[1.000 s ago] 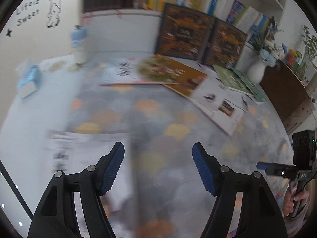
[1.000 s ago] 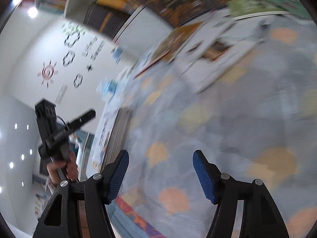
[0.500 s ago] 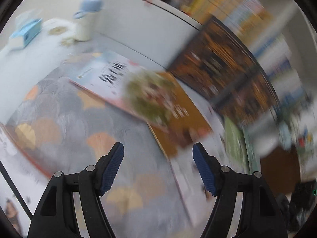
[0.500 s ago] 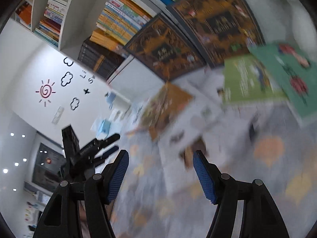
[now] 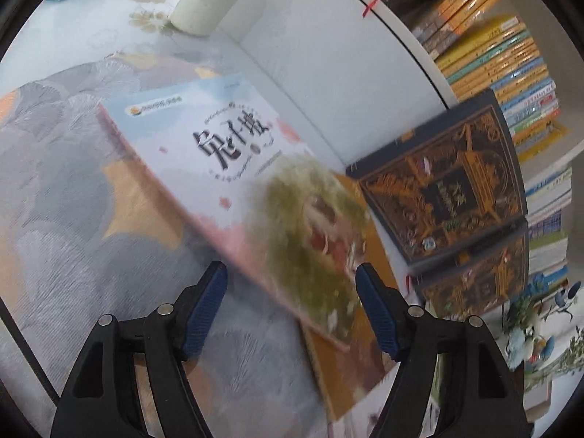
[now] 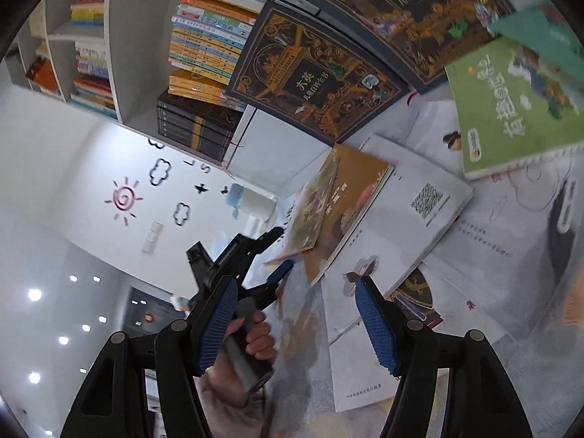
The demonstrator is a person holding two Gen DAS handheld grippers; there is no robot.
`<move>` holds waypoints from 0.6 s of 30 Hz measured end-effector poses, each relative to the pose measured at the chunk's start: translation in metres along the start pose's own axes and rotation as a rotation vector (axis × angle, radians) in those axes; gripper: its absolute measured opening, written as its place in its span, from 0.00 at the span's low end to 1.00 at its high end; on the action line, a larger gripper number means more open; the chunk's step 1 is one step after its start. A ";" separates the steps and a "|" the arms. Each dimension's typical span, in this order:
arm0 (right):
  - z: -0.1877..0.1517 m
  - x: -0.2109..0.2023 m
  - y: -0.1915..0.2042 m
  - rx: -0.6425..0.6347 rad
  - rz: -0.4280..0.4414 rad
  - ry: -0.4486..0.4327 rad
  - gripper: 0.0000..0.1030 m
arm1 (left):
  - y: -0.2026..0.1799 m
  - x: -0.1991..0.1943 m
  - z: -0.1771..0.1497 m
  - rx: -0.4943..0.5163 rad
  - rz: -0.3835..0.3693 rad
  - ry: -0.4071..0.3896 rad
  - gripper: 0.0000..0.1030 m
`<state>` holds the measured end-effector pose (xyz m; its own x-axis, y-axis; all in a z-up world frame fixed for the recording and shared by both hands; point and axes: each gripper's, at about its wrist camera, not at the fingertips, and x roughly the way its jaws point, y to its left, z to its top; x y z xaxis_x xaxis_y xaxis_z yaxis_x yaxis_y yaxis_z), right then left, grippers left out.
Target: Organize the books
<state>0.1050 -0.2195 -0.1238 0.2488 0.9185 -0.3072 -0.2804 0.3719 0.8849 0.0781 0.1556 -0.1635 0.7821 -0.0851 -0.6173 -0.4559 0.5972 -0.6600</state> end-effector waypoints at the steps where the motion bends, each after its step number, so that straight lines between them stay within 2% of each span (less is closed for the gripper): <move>1: -0.001 0.002 -0.008 0.033 0.028 0.008 0.64 | -0.001 0.002 0.001 -0.001 0.002 -0.013 0.69; 4: -0.003 0.007 -0.031 0.127 0.051 0.012 0.64 | -0.005 0.004 0.001 0.006 0.022 -0.056 0.67; 5: -0.004 0.007 -0.036 0.134 0.036 0.009 0.64 | -0.006 0.004 -0.001 0.013 0.037 -0.066 0.60; 6: -0.004 0.008 -0.039 0.131 0.014 0.006 0.64 | -0.005 0.004 -0.002 0.018 0.053 -0.077 0.45; 7: -0.005 0.007 -0.041 0.129 0.001 0.006 0.64 | -0.002 0.005 -0.002 0.023 0.063 -0.083 0.37; 8: -0.005 0.008 -0.042 0.128 -0.004 0.004 0.64 | 0.002 0.005 -0.001 0.027 0.081 -0.091 0.22; 10: -0.004 0.006 -0.042 0.122 0.001 -0.005 0.64 | 0.012 0.004 0.001 -0.011 0.051 -0.095 0.19; 12: -0.004 0.006 -0.041 0.114 -0.001 -0.012 0.64 | 0.007 0.005 0.002 0.019 0.073 -0.088 0.19; 15: -0.006 0.007 -0.040 0.093 -0.013 -0.018 0.64 | -0.007 0.005 -0.004 0.116 0.103 -0.074 0.20; 18: -0.009 0.007 -0.038 0.066 -0.041 -0.018 0.64 | 0.000 -0.002 -0.009 0.090 0.063 -0.013 0.20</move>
<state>0.1093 -0.2255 -0.1625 0.2761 0.8998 -0.3378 -0.2082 0.3991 0.8929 0.0733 0.1482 -0.1661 0.7588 -0.0346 -0.6504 -0.4651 0.6704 -0.5782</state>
